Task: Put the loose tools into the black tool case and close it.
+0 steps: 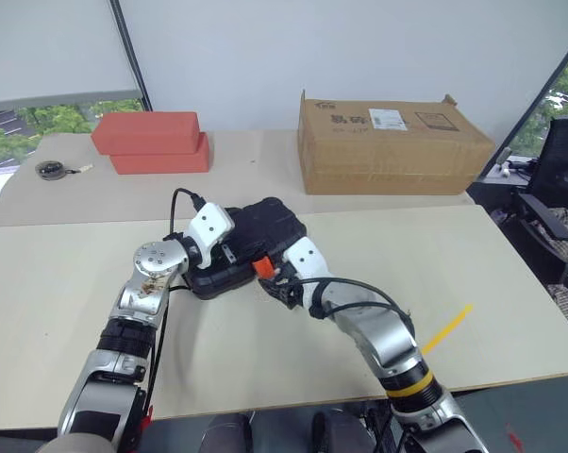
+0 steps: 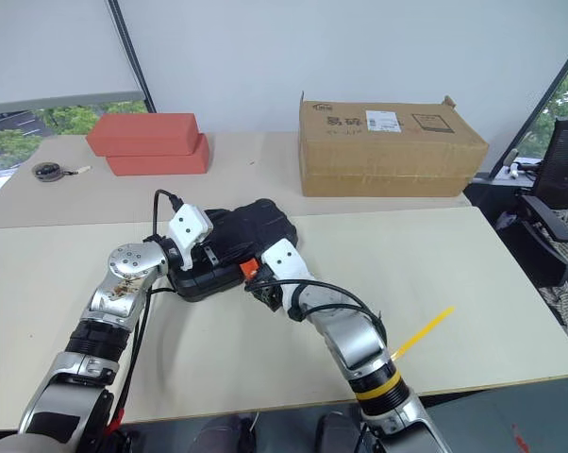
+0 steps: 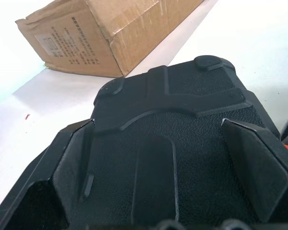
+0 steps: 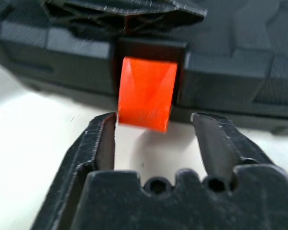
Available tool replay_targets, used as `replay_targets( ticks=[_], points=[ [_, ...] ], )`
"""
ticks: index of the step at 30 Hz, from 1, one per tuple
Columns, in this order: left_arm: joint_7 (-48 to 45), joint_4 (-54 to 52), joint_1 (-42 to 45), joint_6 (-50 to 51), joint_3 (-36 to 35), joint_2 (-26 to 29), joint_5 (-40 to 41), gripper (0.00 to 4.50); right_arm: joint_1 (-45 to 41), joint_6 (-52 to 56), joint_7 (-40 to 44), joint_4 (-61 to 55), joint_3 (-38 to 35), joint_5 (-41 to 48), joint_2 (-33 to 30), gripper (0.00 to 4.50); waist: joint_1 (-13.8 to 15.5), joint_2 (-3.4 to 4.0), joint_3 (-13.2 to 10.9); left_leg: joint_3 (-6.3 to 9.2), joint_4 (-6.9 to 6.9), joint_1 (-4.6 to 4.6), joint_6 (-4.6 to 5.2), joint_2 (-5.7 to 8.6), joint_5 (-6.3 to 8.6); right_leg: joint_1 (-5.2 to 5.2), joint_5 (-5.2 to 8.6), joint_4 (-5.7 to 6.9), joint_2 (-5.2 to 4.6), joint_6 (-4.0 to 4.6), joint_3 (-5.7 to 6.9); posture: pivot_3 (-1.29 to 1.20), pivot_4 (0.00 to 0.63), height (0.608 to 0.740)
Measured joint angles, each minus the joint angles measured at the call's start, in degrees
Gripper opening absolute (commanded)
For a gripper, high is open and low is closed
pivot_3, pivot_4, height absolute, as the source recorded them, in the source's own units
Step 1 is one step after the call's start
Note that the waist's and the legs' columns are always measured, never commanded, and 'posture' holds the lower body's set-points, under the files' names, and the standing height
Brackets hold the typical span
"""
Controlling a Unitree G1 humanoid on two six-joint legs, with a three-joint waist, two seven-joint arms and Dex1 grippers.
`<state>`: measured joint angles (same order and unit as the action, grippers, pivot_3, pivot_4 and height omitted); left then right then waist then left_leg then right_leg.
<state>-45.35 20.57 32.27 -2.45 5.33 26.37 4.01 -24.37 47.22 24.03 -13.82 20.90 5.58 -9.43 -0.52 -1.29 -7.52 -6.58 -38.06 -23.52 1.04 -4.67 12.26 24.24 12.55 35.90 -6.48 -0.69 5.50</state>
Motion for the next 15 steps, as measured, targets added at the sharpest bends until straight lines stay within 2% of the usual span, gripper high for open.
replay_targets(
  ticks=[1, 2, 3, 8, 15],
  points=[
    [0.0, 0.0, 0.0, 0.0, 0.0, 0.0, 0.1, 4.50, 0.0, 1.5, 0.7, -1.1, -0.2, 0.4, -0.8, 2.27, 0.0, 0.00, 0.0, 0.00, 0.01, 0.00, 0.00, 0.00, 0.00, 0.00, 0.00, 0.00, -0.01, 0.00, 0.00, 0.00, 0.150, 0.713],
    [0.0, 0.0, -0.1, 0.0, -0.1, 0.0, 0.1, 4.50, 0.0, 3.2, 1.1, -2.1, -0.7, 0.9, -1.1, 2.10, 0.0, 0.00, 0.0, 0.00, 0.02, 0.01, 0.00, 0.00, 0.00, 0.00, 0.00, 0.00, 0.00, 0.00, 0.01, 0.00, 0.150, 0.713],
    [0.1, 0.0, -0.2, 0.0, -0.1, 0.1, 0.1, 4.50, 0.0, 4.5, 1.4, -2.6, -1.2, 1.6, -1.1, 1.67, 0.0, 0.01, 0.0, 0.00, 0.03, 0.02, 0.00, 0.00, 0.00, 0.00, 0.00, 0.00, 0.01, 0.00, 0.02, 0.00, 0.150, 0.713],
    [0.2, 0.1, -0.2, 0.0, -0.1, -0.1, 0.1, 4.50, -1.6, 6.1, 0.9, -1.1, -1.1, 2.5, 1.2, 0.07, 0.0, 0.06, 0.0, 0.02, 0.09, 0.03, -0.03, -0.01, 0.02, 0.03, 0.01, 0.00, 0.00, 0.01, 0.04, 0.00, 0.150, 0.713],
    [0.6, -0.2, -0.5, 0.0, -0.2, -0.3, 0.1, 4.50, -5.7, 5.8, 0.5, 6.0, -1.2, 2.5, 3.9, 0.07, 0.0, 0.07, 0.0, 0.01, 0.10, 0.07, -0.03, -0.02, 0.02, 0.03, 0.01, -0.08, -0.03, 0.00, 0.04, 0.00, 0.150, 0.713]
  ],
)
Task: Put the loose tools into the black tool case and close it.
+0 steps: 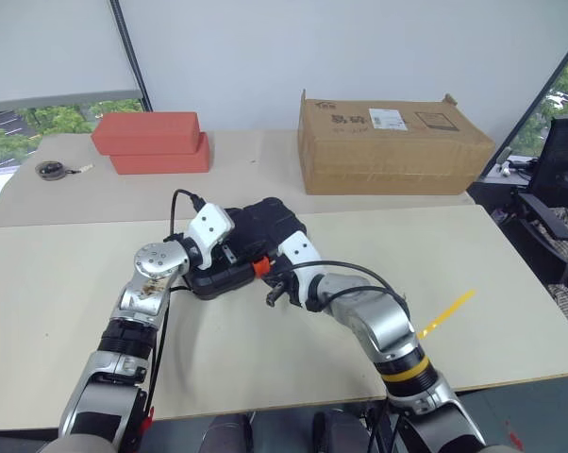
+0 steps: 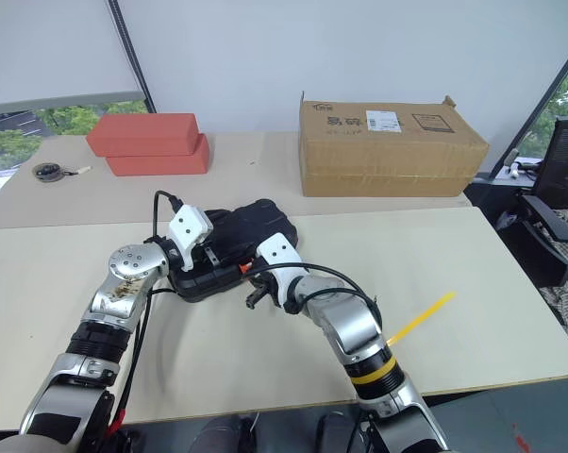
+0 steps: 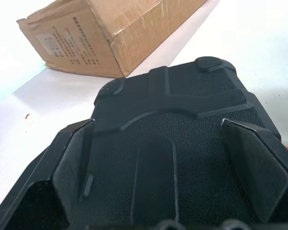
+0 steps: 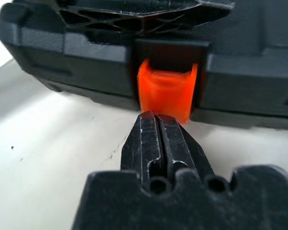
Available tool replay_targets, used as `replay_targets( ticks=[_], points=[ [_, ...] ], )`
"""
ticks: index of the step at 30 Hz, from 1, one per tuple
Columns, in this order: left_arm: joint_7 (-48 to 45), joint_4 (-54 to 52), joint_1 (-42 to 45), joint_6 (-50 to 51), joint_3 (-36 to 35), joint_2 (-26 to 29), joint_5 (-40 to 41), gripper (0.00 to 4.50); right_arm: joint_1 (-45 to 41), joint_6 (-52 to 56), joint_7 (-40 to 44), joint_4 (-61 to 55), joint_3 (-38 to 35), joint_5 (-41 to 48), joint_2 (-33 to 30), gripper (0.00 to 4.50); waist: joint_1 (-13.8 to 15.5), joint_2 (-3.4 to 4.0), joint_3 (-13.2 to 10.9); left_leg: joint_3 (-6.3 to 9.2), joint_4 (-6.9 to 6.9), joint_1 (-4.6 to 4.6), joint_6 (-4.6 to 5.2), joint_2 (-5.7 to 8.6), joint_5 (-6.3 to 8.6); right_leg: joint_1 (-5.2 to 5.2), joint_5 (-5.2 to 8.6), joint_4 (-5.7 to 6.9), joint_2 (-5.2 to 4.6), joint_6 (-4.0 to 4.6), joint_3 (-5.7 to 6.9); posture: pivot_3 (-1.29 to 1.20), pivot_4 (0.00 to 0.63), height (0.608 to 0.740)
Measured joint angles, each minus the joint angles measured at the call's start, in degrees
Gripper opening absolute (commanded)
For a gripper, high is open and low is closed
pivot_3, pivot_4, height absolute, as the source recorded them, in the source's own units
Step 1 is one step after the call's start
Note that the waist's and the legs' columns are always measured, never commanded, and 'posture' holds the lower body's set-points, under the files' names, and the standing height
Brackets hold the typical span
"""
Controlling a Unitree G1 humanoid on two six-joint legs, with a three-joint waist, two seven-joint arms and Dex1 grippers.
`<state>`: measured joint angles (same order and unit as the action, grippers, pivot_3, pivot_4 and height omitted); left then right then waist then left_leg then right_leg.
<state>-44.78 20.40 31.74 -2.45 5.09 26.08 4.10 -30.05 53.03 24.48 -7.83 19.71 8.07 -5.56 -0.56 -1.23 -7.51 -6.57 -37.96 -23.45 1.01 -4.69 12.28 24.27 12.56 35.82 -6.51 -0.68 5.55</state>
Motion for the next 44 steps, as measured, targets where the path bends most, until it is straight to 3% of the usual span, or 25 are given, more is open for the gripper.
replay_targets(
  ticks=[13, 19, 23, 28, 33, 38, 44],
  points=[
    [1.2, -1.4, -1.0, 0.0, -0.1, -0.6, 0.0, 4.50, -1.9, -2.0, -0.1, 7.0, -0.4, 0.0, 1.3, 0.07, 0.0, 0.03, 0.0, -0.01, 0.04, -0.04, -0.28, 0.00, 0.17, 0.01, -0.01, -0.01, -0.01, -0.01, 0.02, 0.00, 0.150, 0.713],
    [1.1, -3.6, -3.3, 1.2, -3.1, -0.4, 3.1, 4.50, 2.2, -11.2, 4.1, 2.7, -0.9, -0.2, -6.7, 0.07, -0.1, 0.06, 0.0, -0.04, 0.12, -0.13, -0.26, 0.00, 0.18, -0.01, 0.02, -0.07, -0.04, -0.05, 0.00, 0.00, 0.150, 0.713],
    [-0.8, -7.1, -7.1, 5.7, -9.2, 2.2, 9.8, 4.50, 7.0, -20.5, 8.6, 2.3, -6.1, 0.4, -13.1, 1.07, -0.8, 0.08, -0.1, -0.09, 0.22, -0.24, -0.06, -0.06, 0.09, 0.15, 0.07, -0.06, 0.12, -0.03, -0.02, 0.00, 0.150, 0.713],
    [-2.6, -10.9, -15.5, 12.2, -17.9, 9.1, 16.2, 4.50, 9.0, -33.6, 15.5, 8.3, -16.9, 4.5, -19.4, 2.82, -1.0, 0.10, -0.3, -0.09, 0.43, -0.21, -0.10, -0.06, 0.11, 0.24, 0.16, -0.09, 0.21, 0.00, -0.04, 0.00, 0.150, 0.713],
    [-4.7, -19.7, -26.2, 15.5, -22.7, 13.6, 20.0, 4.50, 8.5, -44.3, 26.3, 20.2, -21.2, 6.8, -25.3, 4.49, -0.4, 0.06, -0.4, -0.21, 0.65, -0.12, -0.14, -0.01, 0.17, 0.19, 0.20, -0.41, 0.04, 0.00, -0.10, 0.00, 0.150, 0.713],
    [-6.0, -21.1, -40.8, 18.3, -26.6, 14.2, 21.0, 4.50, 6.5, -50.0, 34.3, 30.5, -23.9, 8.5, -28.3, 4.49, -0.4, 0.08, -0.6, -0.31, 0.96, -0.16, -0.14, -0.02, 0.17, 0.25, 0.17, -0.68, 0.08, 0.02, -0.04, 0.00, 0.150, 0.713],
    [-5.8, -24.6, -46.1, 16.6, -28.2, 12.9, 21.3, 4.50, 4.7, -52.5, 36.3, 32.2, -24.6, 9.0, -27.7, 4.49, 0.5, 0.05, -0.7, -0.29, 0.96, -0.31, -0.17, -0.02, 0.17, 0.31, -0.04, -0.75, 0.01, 0.38, 0.04, 0.00, 0.150, 0.713]
  ],
)
